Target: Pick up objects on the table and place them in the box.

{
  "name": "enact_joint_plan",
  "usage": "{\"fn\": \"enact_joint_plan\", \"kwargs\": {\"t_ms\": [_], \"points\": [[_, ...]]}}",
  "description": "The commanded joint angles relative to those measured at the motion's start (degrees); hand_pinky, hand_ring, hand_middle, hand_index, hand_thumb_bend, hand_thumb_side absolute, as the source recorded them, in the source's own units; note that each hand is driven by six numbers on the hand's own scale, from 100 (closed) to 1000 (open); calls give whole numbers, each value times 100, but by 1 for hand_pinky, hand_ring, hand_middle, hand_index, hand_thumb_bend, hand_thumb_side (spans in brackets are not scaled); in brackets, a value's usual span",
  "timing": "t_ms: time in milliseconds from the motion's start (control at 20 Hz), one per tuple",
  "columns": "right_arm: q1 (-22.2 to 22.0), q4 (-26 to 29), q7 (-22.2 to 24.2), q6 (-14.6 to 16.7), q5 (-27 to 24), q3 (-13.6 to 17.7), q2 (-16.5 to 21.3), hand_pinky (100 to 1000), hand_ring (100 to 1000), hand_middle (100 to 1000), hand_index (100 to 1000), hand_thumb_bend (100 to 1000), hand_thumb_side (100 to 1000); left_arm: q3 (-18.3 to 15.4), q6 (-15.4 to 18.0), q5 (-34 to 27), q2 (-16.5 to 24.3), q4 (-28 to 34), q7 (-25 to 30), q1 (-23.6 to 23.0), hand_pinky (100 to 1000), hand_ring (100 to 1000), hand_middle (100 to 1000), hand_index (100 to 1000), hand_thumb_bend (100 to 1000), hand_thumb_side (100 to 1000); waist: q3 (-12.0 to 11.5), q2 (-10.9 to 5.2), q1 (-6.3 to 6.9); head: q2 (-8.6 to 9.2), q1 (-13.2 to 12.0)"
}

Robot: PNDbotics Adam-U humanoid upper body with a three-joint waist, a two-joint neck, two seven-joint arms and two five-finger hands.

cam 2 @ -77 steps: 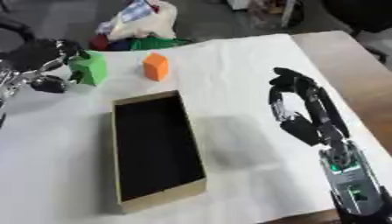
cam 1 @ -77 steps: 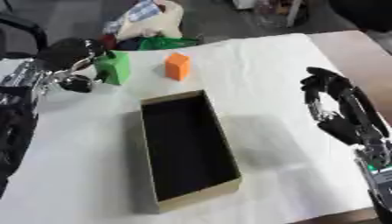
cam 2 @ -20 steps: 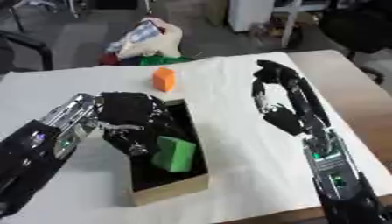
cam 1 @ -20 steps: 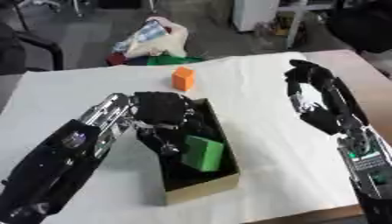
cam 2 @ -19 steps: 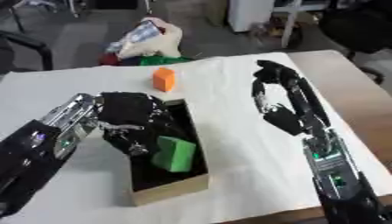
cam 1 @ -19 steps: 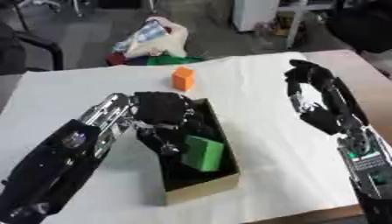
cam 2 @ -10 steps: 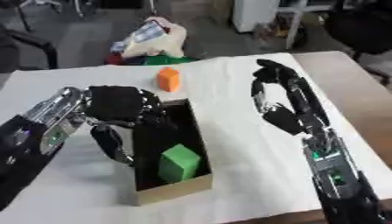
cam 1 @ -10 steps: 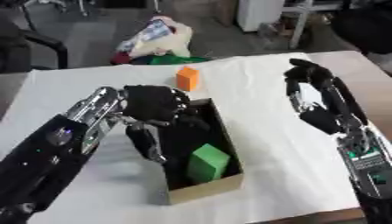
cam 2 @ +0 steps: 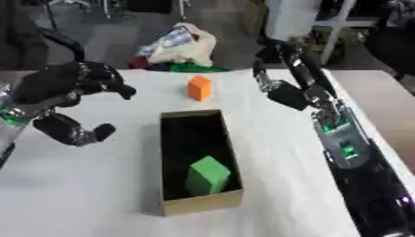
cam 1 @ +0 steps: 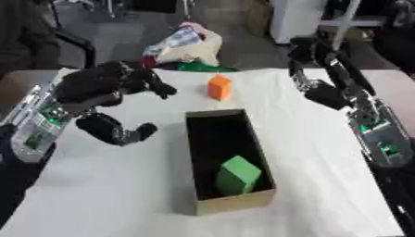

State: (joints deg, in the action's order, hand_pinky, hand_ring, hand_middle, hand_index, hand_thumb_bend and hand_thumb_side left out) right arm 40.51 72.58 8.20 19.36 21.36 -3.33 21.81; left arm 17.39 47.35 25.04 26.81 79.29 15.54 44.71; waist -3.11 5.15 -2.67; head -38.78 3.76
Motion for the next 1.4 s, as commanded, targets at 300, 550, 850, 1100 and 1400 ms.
{"fn": "enact_joint_plan", "kwargs": {"t_ms": [300, 550, 850, 1100, 1400], "points": [[1264, -1840, 146, 175, 1221, 210, 204, 799, 759, 752, 934, 100, 640, -546, -951, -2342, 136, 841, 1043, -395, 698, 590, 582, 896, 100, 834, -379, -80, -164, 239, 143], [1706, -2782, 268, 45, 2031, 679, 100, 826, 814, 800, 958, 100, 714, -719, -1448, -3026, 12, 1121, 1474, -629, 690, 579, 570, 894, 100, 839, -656, -33, -292, 398, 182], [2033, -3489, 218, -651, 3199, 1177, 28, 881, 908, 900, 983, 100, 857, -847, -1779, -3266, -175, 1350, 1815, -871, 689, 577, 567, 894, 100, 864, -927, 67, -357, 554, 380], [2196, -3844, 69, -1202, 4025, 1474, 13, 888, 917, 916, 993, 100, 887, -862, -1887, -3263, -277, 1442, 2042, -965, 690, 577, 566, 896, 100, 884, -1142, 160, -362, 637, 684], [2214, -4071, -59, -1411, 4407, 1615, 53, 885, 915, 919, 993, 100, 941, -895, -1934, -3243, -354, 1481, 2188, -1041, 690, 574, 563, 897, 100, 908, -1284, 262, -351, 689, 901]]}}
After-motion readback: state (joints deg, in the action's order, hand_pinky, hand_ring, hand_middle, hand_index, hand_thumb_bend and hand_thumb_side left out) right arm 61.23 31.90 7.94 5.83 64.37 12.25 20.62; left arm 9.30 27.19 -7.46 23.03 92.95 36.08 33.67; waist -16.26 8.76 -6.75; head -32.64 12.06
